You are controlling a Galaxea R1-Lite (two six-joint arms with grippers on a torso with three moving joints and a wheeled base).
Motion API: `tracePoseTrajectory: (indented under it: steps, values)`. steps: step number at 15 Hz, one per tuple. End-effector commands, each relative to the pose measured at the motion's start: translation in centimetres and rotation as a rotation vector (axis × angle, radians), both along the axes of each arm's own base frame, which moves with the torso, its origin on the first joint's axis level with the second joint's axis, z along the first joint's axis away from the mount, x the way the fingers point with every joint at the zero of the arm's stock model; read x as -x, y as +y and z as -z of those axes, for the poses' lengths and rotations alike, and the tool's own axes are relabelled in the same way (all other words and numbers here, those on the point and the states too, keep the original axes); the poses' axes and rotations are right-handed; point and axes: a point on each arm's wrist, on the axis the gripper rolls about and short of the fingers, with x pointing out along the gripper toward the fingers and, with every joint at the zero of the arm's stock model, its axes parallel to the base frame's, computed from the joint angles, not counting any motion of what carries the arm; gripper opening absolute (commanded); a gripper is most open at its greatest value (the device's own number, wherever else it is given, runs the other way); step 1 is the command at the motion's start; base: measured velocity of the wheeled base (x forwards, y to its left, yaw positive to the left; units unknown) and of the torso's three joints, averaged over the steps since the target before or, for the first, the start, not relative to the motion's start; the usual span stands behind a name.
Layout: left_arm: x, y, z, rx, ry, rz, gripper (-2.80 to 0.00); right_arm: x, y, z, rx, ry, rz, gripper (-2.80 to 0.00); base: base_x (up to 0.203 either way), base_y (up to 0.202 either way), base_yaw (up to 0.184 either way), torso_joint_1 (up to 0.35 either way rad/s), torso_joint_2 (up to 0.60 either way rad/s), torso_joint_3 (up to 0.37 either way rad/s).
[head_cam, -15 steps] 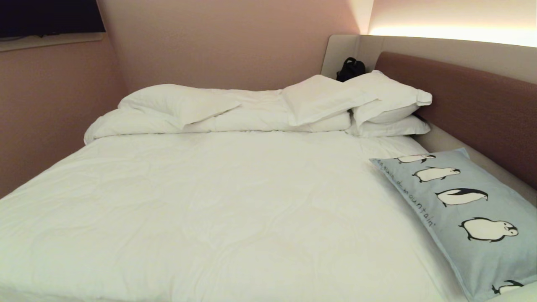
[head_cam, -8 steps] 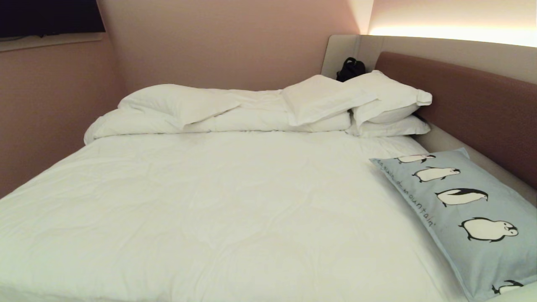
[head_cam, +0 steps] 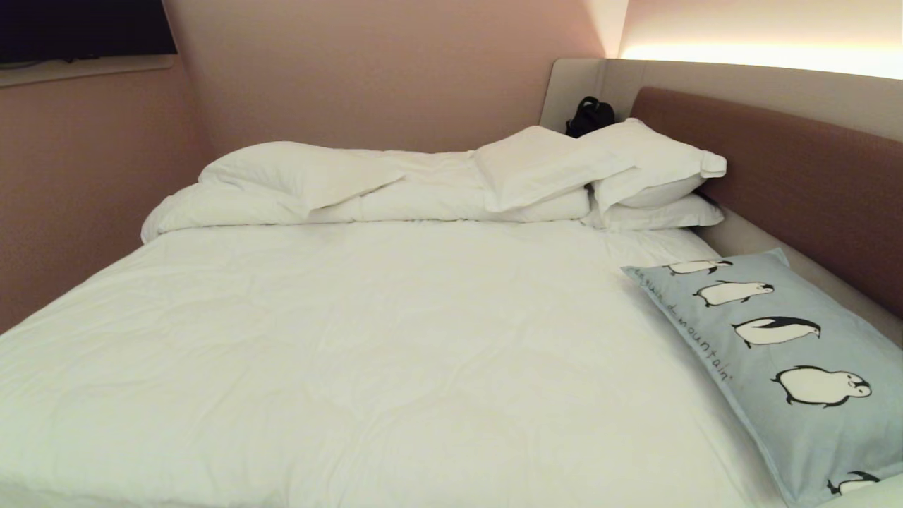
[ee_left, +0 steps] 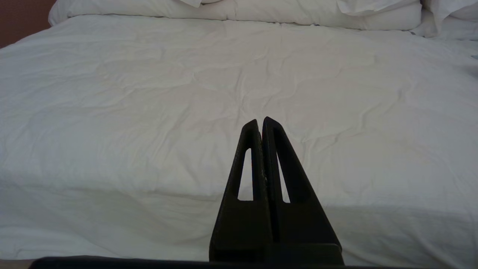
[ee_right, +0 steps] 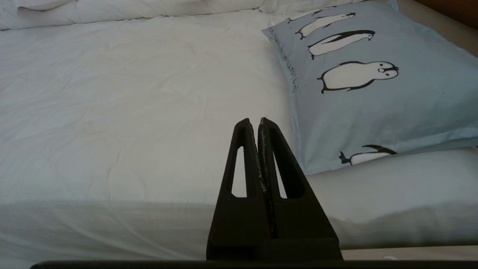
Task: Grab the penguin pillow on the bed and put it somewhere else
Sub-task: Pick up the pillow
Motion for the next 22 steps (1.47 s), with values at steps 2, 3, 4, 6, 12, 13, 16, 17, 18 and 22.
tracePoseTrajectory:
  steps: [2, 3, 4, 6, 12, 13, 16, 17, 18, 22]
  values:
    - [0.0, 0.0, 0.0, 0.001, -0.001, -0.002, -2.8, 0.0, 0.0, -0.1, 0.017, -0.001, 0.004, -2.8, 0.0, 0.0, 0.0, 0.0, 0.0, 0.0]
    - [0.0, 0.0, 0.0, 0.001, -0.001, -0.001, -2.8, 0.1, 0.0, -0.5, 0.027, -0.01, 0.006, -2.8, 0.0, 0.0, 0.0, 0.0, 0.0, 0.0]
    - [0.0, 0.0, 0.0, 0.002, -0.001, 0.0, -2.8, 0.4, 0.0, -1.2, 0.03, -0.027, 0.002, -2.8, 0.0, 0.0, 0.0, 0.0, 0.0, 0.0]
    - [0.0, 0.0, 0.0, 0.001, -0.001, -0.001, -2.8, 1.0, 0.0, -2.7, 0.032, -0.025, -0.007, -2.8, 0.0, 0.0, 0.0, 0.0, 0.0, 0.0]
    - [0.0, 0.0, 0.0, 0.001, -0.001, -0.001, -2.8, -1.9, 0.0, -7.5, 0.019, 0.162, -0.017, -2.8, 0.0, 0.0, 0.0, 0.0, 0.0, 0.0]
    - [0.0, 0.0, 0.0, 0.001, -0.001, -0.001, -2.8, -3.1, 0.0, -8.4, 0.006, 0.191, -0.016, -2.8, 0.0, 0.0, 0.0, 0.0, 0.0, 0.0]
    - [0.0, 0.0, 0.0, 0.001, -0.001, -0.001, -2.8, -8.4, 0.0, -10.9, -0.065, 0.279, -0.002, -2.8, 0.0, 0.0, 0.0, 0.0, 0.0, 0.0]
    - [0.0, 0.0, 0.0, 0.001, -0.001, -0.001, -2.8, -10.6, 0.0, -11.6, -0.09, 0.306, 0.006, -2.8, 0.0, 0.0, 0.0, 0.0, 0.0, 0.0]
    - [0.0, 0.0, 0.0, 0.001, -0.001, -0.001, -2.8, -13.0, 0.0, -12.2, -0.113, 0.327, 0.016, -2.8, 0.0, 0.0, 0.0, 0.0, 0.0, 0.0]
    - [0.0, 0.0, 0.0, 0.001, -0.001, -0.001, -2.8, -22.2, -0.3, -14.4, -0.195, 0.339, 0.091, -2.8, 0.0, 0.0, 0.0, 0.0, 0.0, 0.0]
